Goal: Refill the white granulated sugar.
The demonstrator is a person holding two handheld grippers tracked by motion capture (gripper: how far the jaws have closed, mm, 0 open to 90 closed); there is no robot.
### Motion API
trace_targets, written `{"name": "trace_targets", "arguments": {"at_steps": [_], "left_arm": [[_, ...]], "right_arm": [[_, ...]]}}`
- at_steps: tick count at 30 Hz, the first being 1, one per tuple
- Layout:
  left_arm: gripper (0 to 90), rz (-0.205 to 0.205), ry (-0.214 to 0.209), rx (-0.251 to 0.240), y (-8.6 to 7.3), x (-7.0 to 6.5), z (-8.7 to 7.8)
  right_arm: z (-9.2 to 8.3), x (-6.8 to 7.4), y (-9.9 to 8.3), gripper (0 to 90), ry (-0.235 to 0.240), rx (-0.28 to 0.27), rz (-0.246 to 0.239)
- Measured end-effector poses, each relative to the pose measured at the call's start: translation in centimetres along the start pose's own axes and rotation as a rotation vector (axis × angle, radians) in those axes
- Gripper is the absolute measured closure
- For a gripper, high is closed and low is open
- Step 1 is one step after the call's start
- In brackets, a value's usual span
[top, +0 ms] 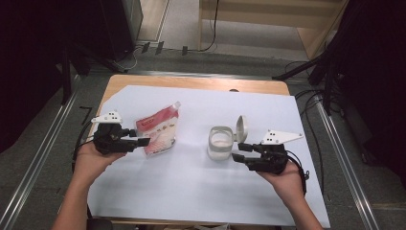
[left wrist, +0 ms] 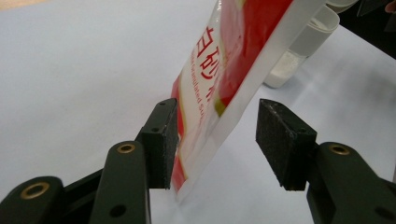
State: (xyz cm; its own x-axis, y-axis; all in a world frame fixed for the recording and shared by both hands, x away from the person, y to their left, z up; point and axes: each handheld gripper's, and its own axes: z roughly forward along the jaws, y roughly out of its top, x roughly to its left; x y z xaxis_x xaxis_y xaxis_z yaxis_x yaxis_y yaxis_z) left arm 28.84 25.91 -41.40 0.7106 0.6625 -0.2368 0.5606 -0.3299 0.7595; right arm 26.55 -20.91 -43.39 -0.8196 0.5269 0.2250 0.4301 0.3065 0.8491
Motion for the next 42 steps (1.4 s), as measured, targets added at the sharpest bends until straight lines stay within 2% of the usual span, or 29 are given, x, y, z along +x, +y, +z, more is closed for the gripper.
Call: {"name": "trace_targets", "arguments": {"at_steps": [11, 17, 23, 28, 32, 33, 35, 38, 40, 42], "left_arm": [[49.7, -0.009, 0.023, -0.009, -0.8, 0.8, -1.3], [48.6, -0.029, 0.013, -0.009, -1.1, 1.3, -1.8], [48.7, -0.039, 0.039, -0.017, -1.5, 1.8, -2.0], [47.4, -0.051, 0.025, -0.015, -1.7, 2.2, -2.1], [48.5, -0.038, 0.013, -0.028, -1.8, 2.1, -2.6], [48.5, -0.033, 0.015, -0.032, -1.9, 2.2, -2.8], [48.5, -0.050, 0.028, -0.042, -2.0, 2.4, -3.2], [48.4, -0.073, 0.073, -0.043, -2.3, 2.9, -3.5], [48.3, -0.097, 0.087, -0.044, -2.4, 3.3, -3.4], [47.8, -0.102, 0.084, -0.039, -2.4, 3.4, -3.3]], "right_arm": [[-1.3, -0.5, 0.1, 55.5, -0.012, -0.003, 0.000], [-2.2, -0.9, 0.1, 59.4, -0.023, -0.016, 0.010], [-2.6, -1.2, 0.2, 63.5, -0.033, -0.018, 0.028], [-2.8, -1.5, 0.3, 67.3, -0.050, -0.034, 0.035], [-2.9, -1.6, 0.3, 69.8, -0.056, -0.030, 0.040], [-2.9, -1.6, 0.3, 70.4, -0.058, -0.030, 0.043], [-2.9, -1.7, 0.2, 71.4, -0.069, -0.028, 0.049], [-3.0, -2.0, 0.2, 73.0, -0.070, -0.029, 0.062], [-2.9, -2.2, 0.3, 74.6, -0.071, -0.027, 0.066], [-2.8, -2.3, 0.4, 77.3, -0.071, -0.025, 0.068]]}}
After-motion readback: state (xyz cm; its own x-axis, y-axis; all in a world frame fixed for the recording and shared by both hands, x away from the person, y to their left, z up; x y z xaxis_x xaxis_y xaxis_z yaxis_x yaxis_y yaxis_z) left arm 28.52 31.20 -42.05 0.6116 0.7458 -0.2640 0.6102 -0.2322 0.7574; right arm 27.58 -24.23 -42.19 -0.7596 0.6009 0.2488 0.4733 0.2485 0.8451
